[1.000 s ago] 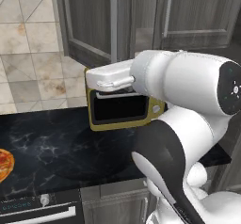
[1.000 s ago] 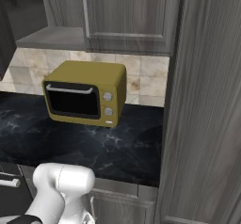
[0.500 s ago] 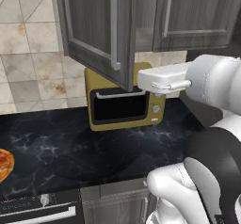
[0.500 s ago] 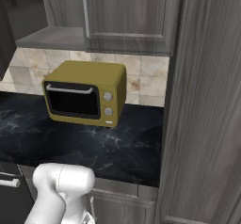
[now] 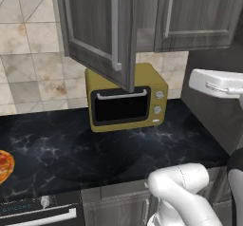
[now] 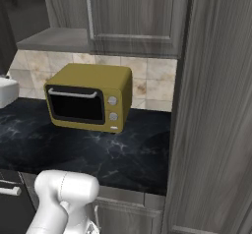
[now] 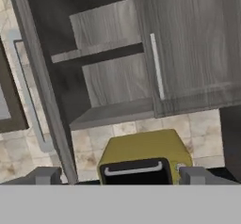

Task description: Open the cabinet. Pick the sponge and place it next to the sink. Then close the cabinet.

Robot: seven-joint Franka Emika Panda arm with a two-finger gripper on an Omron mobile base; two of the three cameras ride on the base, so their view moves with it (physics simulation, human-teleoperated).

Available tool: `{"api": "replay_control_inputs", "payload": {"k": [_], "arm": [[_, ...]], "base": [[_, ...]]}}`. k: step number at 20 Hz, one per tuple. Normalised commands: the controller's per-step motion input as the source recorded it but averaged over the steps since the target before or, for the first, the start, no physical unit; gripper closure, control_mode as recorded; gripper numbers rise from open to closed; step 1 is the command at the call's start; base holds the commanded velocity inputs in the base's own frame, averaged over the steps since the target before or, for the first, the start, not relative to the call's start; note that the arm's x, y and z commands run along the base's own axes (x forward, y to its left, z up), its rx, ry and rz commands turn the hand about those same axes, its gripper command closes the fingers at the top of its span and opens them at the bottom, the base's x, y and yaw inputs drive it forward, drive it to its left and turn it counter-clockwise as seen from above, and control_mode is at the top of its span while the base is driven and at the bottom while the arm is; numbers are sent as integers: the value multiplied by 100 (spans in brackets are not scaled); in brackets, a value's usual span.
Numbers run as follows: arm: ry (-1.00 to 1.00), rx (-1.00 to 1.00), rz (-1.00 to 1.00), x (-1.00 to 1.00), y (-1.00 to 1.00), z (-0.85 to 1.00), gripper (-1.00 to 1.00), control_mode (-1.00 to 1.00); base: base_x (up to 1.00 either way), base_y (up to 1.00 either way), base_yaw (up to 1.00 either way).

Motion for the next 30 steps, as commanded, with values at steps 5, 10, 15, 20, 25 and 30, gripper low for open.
{"api": "replay_control_inputs", "payload": {"k": [5, 10, 15, 20, 25, 30], "arm": [[12, 18, -17, 16, -43, 4, -100, -100], [19, 17, -10, 32, -28, 5, -100, -100], [11, 18, 9, 43, 0, 0, -100, -100], [0, 16, 18, 36, 0, -1, -100, -100], [0, 15, 17, 32, 2, -6, -100, -100], [1, 4, 7, 24, 35, -20, -100, -100]], "base": [[0, 0, 0], [0, 0, 0], [0, 0, 0], [0, 0, 0], [0, 0, 0], [0, 0, 0]]}}
